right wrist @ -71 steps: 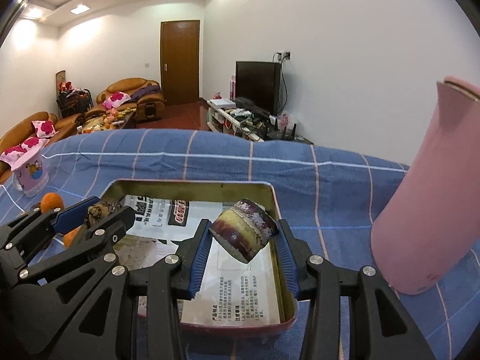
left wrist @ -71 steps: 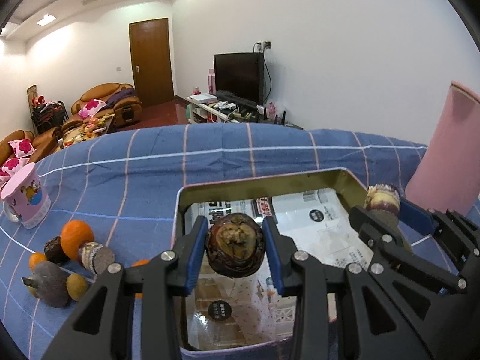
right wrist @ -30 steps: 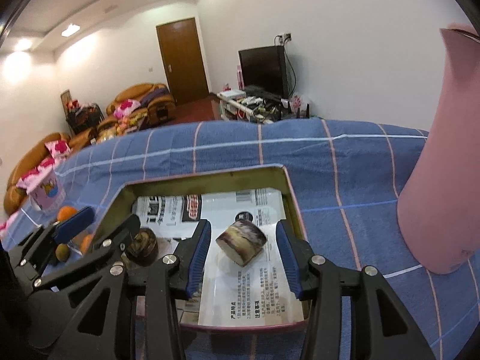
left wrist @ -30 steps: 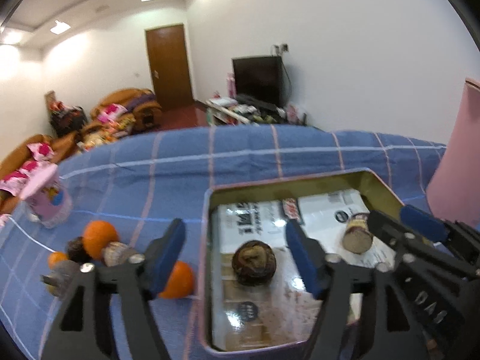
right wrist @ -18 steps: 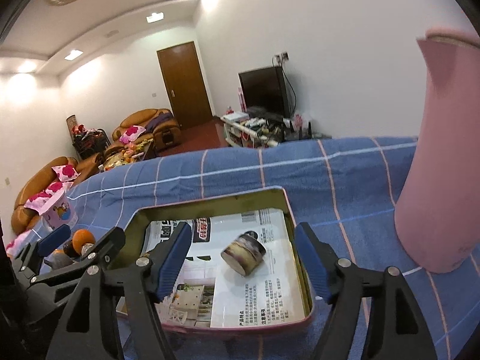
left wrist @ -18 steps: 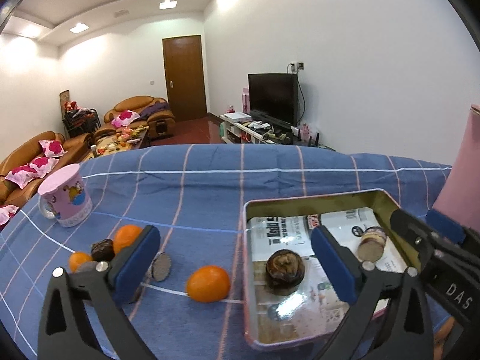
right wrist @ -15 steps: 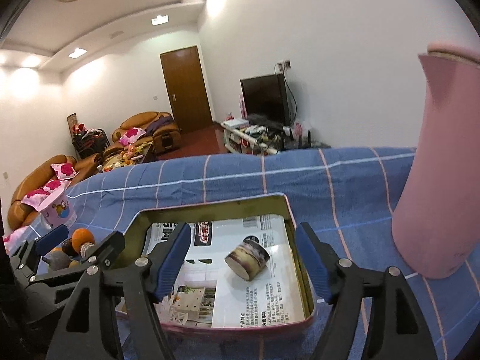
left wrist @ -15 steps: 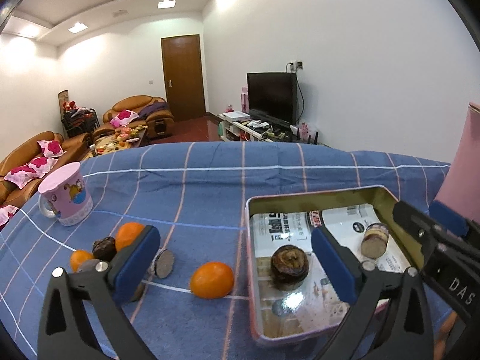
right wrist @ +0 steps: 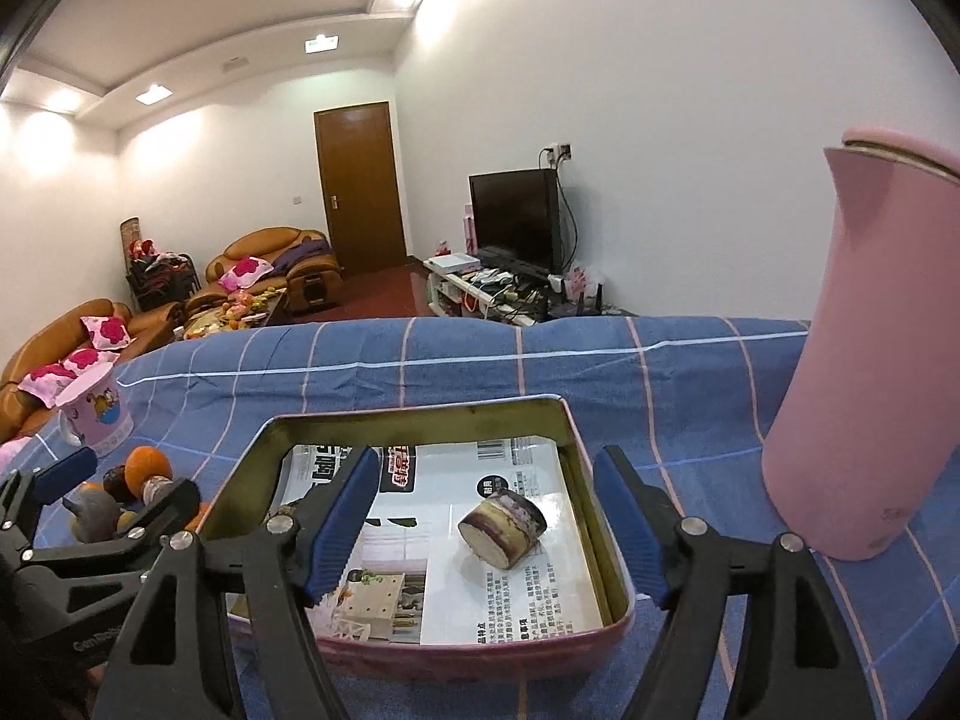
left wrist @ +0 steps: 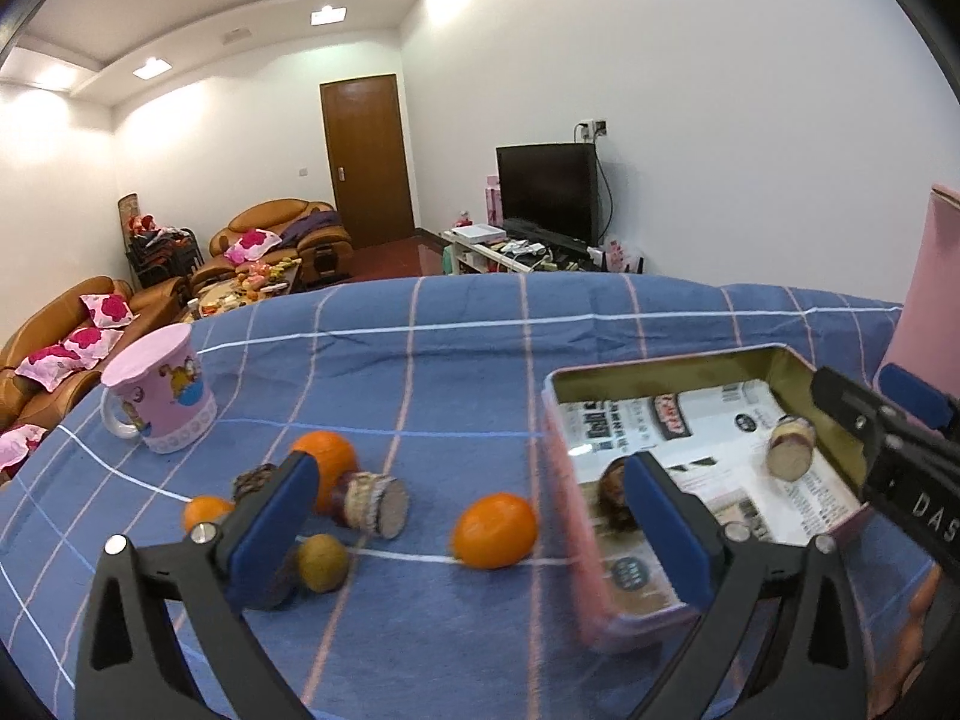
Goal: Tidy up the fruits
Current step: 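Withdraw both tools from the tin box back toward the fruit pile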
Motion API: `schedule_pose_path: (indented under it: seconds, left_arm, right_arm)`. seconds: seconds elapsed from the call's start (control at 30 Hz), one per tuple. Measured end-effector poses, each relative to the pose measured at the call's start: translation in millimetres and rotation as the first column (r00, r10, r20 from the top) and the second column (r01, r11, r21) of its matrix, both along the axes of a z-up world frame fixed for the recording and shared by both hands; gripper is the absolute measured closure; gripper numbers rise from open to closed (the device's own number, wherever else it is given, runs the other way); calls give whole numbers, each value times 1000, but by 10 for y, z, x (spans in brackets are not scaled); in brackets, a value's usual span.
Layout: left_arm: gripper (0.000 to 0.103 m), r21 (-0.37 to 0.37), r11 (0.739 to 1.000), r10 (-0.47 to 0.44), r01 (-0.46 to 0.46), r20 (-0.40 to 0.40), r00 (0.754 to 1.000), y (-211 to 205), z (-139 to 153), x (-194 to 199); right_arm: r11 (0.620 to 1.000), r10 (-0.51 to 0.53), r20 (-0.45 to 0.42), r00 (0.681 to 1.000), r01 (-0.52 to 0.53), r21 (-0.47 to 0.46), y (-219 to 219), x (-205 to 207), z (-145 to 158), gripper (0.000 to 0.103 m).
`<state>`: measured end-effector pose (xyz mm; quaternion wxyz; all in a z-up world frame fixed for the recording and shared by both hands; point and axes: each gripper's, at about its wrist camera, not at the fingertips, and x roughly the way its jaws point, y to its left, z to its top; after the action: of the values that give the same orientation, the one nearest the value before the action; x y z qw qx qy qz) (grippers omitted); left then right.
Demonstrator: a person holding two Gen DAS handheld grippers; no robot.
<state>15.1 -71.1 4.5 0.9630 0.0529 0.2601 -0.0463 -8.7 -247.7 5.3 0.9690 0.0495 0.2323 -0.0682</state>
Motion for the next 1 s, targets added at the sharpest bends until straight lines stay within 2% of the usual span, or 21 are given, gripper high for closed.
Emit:
schedule_pose_path:
  seconds: [0.27,0.47,0.7,0.83,1.0]
  left_arm:
    - [0,-40,999,27,-29,-32,999,335,-30,24]
    - [0,-28,999,29,-31,-43,999,533,-52,55]
    - [0,-17,998,66,-67,-71,995,942,-91,120]
    - [0,-6,996,91,-92,-70,993,1225,-98,135]
    - [0,-34,990,135,-138,-91,987,1647,-118,210]
  right_arm:
    - [1000,24,-21,999,-24,-11,285,-13,-18,28]
    - [998,61,-29,998,-62,-13,504,-18,-31,28]
    - [988,133,-54,990,-137,-66,775,63,-45,28]
    - [975,197,-70,978,-203,-94,970,136,-59,28]
    - [934,296,-141,945,-317,-163,1328,285,-122,28]
